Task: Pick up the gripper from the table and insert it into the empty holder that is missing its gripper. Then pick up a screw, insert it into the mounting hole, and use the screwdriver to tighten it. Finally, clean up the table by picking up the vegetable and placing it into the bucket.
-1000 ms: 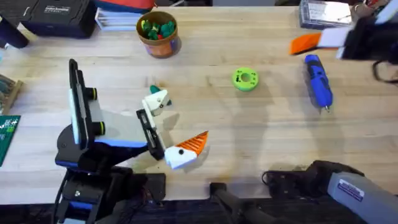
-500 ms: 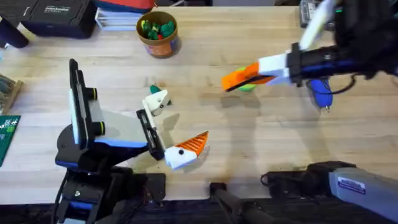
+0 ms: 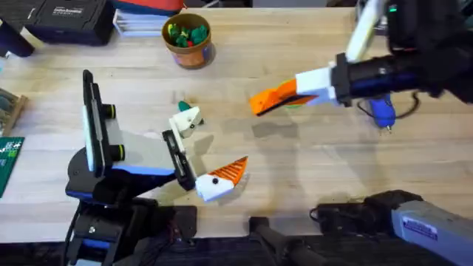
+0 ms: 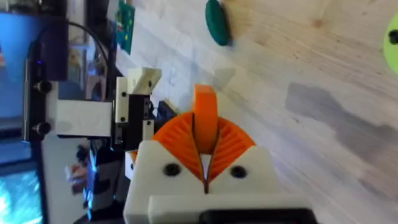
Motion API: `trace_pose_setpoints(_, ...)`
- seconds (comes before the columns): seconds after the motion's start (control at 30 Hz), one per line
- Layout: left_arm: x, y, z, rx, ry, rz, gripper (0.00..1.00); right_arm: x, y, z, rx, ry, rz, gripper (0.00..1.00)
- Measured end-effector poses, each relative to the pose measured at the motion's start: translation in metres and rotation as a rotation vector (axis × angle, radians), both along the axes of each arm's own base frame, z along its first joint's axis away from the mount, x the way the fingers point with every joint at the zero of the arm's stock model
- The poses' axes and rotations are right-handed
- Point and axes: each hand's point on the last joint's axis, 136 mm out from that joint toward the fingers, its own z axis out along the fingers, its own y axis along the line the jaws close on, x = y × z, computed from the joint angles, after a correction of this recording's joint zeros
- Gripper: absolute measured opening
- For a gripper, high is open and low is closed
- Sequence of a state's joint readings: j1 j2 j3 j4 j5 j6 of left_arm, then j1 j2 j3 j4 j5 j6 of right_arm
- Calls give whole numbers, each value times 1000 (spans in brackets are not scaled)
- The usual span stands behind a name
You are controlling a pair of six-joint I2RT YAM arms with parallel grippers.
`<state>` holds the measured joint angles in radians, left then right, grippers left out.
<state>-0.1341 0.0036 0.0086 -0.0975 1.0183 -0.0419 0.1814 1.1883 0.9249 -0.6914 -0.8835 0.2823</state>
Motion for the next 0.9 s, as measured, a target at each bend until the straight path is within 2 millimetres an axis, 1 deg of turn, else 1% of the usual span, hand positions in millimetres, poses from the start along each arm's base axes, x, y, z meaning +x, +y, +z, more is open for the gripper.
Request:
trace_pose_setpoints(0.13,0,0,0,0,0,0,985,-14,-7,14,-14,-89,-25,10)
trace_pose_setpoints(0.23,0,0,0,0,1,-3,985,-20,-9,11,1,-144,-53,10)
trace_pose_setpoints(0.3,0,0,0,0,0,-3,985,-19,-9,4,34,-179,-86,10)
trace_pose_setpoints(0.4,-1,0,0,0,1,-3,985,-9,-5,0,120,-247,-126,9)
trace_pose_setpoints(0.47,0,0,0,0,0,-3,985,-5,-1,-4,185,-257,-150,9)
trace_pose_setpoints(0.57,0,0,0,0,1,-3,985,-6,8,-11,270,-229,-156,9)
trace_pose_setpoints(0.67,-1,0,0,0,0,-3,985,-10,20,-23,326,-138,-135,9)
trace_pose_setpoints(0.9,-1,0,0,0,0,-4,985,-11,56,-29,426,-13,-48,9)
